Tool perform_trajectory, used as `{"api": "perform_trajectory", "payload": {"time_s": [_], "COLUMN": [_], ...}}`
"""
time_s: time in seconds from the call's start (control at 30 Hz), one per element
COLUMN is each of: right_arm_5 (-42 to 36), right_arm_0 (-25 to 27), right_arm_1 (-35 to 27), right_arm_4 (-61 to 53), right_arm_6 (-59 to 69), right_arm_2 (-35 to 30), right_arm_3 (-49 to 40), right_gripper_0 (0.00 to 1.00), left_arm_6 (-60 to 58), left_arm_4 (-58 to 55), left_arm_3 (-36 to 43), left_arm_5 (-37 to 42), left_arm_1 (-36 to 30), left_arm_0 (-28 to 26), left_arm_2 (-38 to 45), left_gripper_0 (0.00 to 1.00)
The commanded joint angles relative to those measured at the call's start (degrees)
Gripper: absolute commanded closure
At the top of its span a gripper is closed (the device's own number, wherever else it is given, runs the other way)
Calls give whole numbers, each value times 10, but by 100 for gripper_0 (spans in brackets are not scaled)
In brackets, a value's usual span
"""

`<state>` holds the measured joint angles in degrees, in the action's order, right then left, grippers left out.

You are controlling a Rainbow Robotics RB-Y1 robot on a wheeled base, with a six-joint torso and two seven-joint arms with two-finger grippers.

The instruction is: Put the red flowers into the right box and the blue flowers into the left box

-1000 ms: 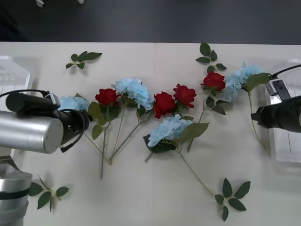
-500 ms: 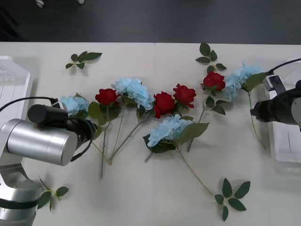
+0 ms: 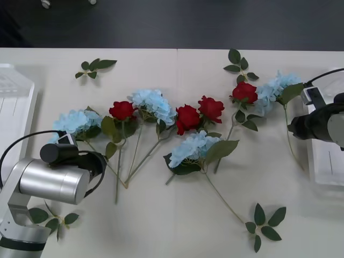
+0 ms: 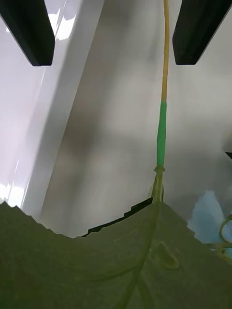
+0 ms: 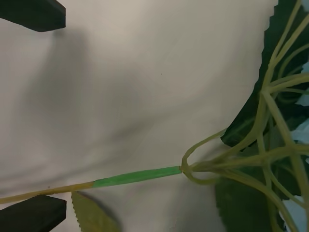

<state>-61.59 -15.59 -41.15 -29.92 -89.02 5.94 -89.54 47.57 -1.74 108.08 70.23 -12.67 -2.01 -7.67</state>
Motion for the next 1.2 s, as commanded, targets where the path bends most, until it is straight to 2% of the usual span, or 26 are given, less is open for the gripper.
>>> {"api": "perform_trajectory", "payload": {"time_s": [0.03,0.2,0.37,0.47,0.73,0.9,0.93,0.97,1.0,1.03,1.07,1.1,1.13,1.2], "right_arm_5": [1,22,23,16,10,-16,-27,-39,-45,-49,-50,-53,-58,-64], "right_arm_0": [4,48,119,137,138,102,87,68,54,39,32,19,6,-13], "right_arm_1": [2,-3,-3,-5,-9,-11,-11,-10,-9,-9,-9,-9,-8,-7], "right_arm_4": [-3,-2,-3,-10,-13,-25,-25,-27,-30,-37,-38,-40,-41,-43], "right_arm_6": [34,30,25,21,17,16,15,15,14,12,11,9,7,2], "right_arm_2": [-9,-12,-42,-51,-55,-55,-55,-54,-54,-54,-54,-54,-54,-53], "right_arm_3": [-9,-36,-111,-133,-134,-109,-98,-84,-71,-57,-49,-35,-20,0], "right_gripper_0": [28,28,28,28,28,28,28,28,28,28,28,28,28,28], "left_arm_6": [-12,-13,-17,-17,-17,-19,-19,-19,-19,-19,-20,-19,-18,-18], "left_arm_4": [7,22,36,36,44,45,45,46,46,46,46,46,47,46], "left_arm_3": [-4,-4,-4,-4,-16,-19,-21,-23,-24,-25,-26,-26,-26,-26], "left_arm_5": [-11,-11,-9,-8,-2,-2,-2,-2,-2,-2,-2,-2,0,0], "left_arm_1": [-13,-13,-11,-12,-11,-11,-11,-11,-11,-11,-11,-11,-11,-11], "left_arm_0": [18,20,25,25,29,30,30,31,31,31,31,31,30,30], "left_arm_2": [-8,-21,-35,-37,-39,-44,-45,-45,-45,-47,-47,-47,-50,-51], "left_gripper_0": [0,0,0,0,0,0,4,12,22,38,45,68,100,100]}}
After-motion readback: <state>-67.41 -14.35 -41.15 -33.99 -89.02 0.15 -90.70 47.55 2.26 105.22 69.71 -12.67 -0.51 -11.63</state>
